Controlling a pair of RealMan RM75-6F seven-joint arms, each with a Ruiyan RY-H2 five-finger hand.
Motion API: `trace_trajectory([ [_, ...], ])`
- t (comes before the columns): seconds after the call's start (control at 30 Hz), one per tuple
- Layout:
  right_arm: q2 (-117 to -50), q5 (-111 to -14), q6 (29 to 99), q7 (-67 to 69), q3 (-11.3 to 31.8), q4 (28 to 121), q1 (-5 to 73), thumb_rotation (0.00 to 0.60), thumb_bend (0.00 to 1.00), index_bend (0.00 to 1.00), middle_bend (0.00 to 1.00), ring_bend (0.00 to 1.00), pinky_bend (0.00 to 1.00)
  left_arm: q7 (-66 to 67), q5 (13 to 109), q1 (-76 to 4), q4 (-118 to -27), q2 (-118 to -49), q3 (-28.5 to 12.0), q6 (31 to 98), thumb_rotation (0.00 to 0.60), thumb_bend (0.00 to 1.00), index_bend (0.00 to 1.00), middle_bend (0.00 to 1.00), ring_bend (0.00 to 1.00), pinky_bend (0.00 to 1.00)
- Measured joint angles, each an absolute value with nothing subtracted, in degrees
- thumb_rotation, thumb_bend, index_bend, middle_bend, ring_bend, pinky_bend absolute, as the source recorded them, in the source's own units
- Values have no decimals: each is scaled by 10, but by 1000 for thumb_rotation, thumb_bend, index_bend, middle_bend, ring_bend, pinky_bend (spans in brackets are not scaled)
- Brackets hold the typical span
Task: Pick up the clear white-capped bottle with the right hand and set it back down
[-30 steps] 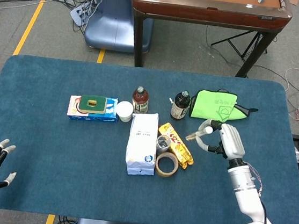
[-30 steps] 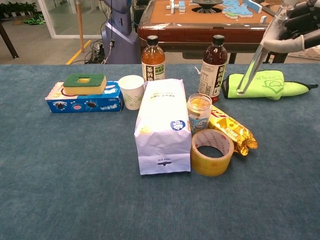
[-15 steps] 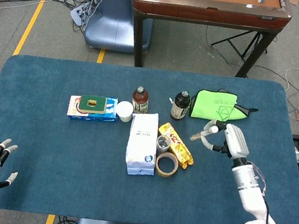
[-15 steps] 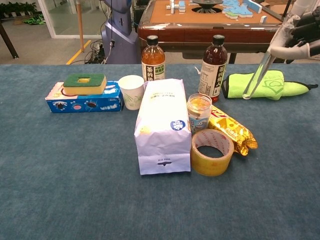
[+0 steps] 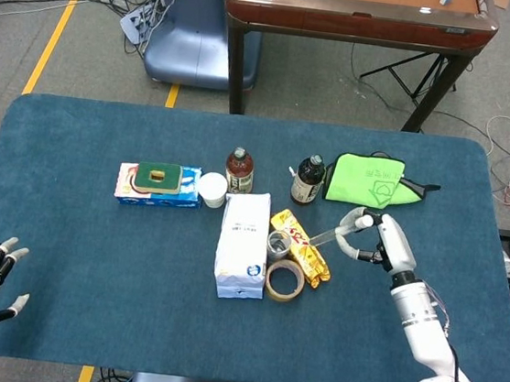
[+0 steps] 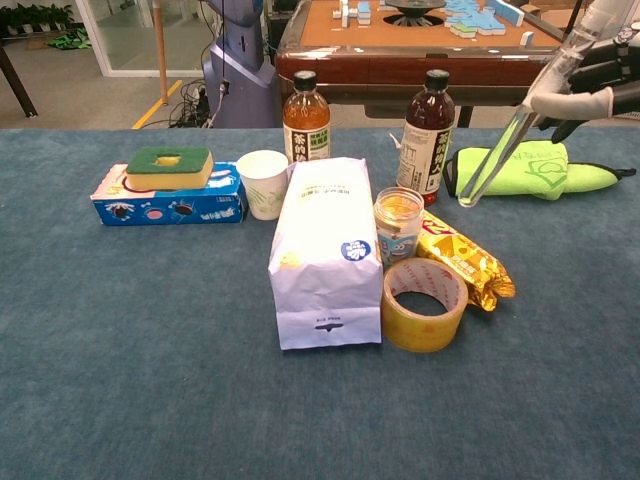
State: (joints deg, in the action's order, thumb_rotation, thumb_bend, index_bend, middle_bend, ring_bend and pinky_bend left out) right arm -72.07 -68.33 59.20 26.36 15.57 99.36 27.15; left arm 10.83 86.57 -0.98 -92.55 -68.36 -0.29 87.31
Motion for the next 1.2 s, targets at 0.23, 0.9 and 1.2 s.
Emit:
trace_trajectory([
  [0.23,-726,-694,617,226,150,975,271,600,549,666,529,425,407,109,865,-12,-925,-685,-4,870,600,267,194,96,109,4],
  [0.9,-708,-700,605,215,147,994,273,600,549,666,529,425,407,112,864,-12,-928,-684,-4,871,600,267,194,96,109,4],
  [1.2,-713,-708,638,46,136,975,278,600,549,666,529,425,407,113,862,-14,-927,-685,-4,867,600,267,194,96,109,4],
])
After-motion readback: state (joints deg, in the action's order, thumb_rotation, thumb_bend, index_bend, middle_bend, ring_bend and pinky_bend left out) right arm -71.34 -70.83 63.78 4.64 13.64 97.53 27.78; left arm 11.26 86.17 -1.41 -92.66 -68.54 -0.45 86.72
